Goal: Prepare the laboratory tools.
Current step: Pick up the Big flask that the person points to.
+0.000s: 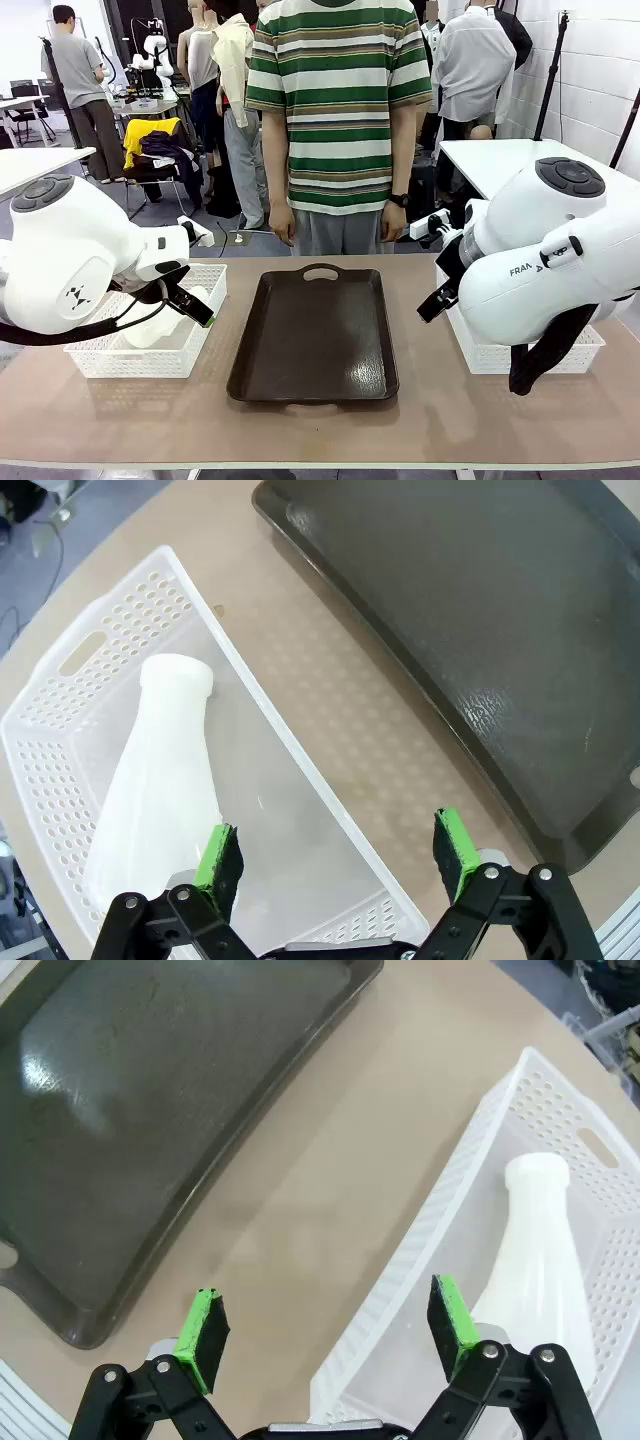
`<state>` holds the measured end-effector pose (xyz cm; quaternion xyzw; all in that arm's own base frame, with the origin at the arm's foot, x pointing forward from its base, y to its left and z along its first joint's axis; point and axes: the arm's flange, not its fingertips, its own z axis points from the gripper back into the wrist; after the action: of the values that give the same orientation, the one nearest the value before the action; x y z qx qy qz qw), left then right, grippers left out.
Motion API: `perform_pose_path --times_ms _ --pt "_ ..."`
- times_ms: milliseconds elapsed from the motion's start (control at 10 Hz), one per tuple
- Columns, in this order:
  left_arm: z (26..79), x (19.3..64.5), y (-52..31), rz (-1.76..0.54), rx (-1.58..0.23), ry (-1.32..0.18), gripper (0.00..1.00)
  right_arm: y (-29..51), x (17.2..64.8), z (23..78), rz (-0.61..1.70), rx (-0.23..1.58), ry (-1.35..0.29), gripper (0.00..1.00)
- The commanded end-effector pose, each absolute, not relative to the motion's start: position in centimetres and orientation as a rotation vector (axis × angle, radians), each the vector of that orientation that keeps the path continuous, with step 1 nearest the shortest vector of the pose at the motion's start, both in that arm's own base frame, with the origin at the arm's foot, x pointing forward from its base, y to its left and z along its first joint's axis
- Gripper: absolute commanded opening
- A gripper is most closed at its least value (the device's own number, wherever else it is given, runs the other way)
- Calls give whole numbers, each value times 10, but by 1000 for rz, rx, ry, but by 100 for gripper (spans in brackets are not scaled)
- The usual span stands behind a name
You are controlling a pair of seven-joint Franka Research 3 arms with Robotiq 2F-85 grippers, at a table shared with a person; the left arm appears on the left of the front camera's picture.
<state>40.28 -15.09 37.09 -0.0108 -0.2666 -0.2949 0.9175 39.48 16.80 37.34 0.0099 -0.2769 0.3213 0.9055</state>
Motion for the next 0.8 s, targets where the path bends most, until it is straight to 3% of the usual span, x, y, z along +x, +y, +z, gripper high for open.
perform_pose_path --times_ms 0,700 --pt "371 403 -151 -607 -22 -549 100 168 395 373 664 20 -572 100" --pt "371 403 -151 -607 -22 -549 100 168 395 373 664 20 -572 100"
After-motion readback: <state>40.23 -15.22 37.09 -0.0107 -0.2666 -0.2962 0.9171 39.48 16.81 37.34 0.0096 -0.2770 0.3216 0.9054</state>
